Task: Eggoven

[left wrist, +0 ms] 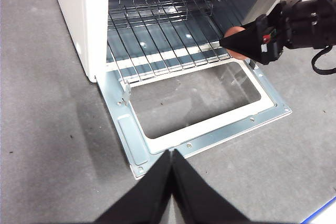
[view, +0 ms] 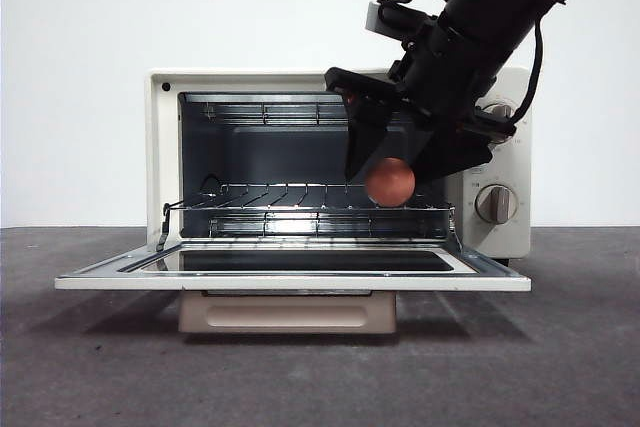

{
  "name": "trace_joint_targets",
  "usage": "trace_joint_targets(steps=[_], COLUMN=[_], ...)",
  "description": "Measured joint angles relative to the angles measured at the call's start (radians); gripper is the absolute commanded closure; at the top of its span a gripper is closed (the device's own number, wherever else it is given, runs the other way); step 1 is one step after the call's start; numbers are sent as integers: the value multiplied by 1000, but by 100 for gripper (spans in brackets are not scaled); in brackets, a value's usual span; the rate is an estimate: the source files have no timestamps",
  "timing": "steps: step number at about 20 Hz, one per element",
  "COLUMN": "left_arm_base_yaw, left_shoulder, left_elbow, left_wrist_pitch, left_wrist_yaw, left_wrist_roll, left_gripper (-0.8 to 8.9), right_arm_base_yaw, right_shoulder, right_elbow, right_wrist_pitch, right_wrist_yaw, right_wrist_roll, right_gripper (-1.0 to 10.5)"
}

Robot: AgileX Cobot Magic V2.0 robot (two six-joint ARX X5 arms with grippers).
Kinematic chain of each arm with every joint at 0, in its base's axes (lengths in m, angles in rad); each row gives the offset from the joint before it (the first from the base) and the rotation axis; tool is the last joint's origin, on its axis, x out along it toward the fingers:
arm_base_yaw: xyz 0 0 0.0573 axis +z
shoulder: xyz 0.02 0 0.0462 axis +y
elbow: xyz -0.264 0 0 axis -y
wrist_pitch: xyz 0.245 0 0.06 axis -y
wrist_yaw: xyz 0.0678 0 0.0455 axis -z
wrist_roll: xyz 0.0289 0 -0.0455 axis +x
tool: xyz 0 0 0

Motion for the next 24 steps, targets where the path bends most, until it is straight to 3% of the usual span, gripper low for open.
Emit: trace_joint_targets(steps=[7,14,20,24], left_arm_base_yaw=[3,72,204,217], left_shoulder=[29,160,375,581], left_elbow=[-3,-206,-332,-332], left_wrist_pitch=[39,299,542,666], left_wrist_yaw=[0,9,184,220], left_wrist_roll=[0,-21,-53,-57], left_gripper=[807,808,808,808], right_arm_base_yaw=[0,0,0,0], right_shoulder=[-154,-511,-774,-869], right_elbow=[0,0,0,0], right_wrist_pitch=[-95,-360,-571,-639], right_wrist_yaw=[0,0,22,27], right_wrist_roll=[0,-32,-57,-60], right_gripper=[627,627,627,627])
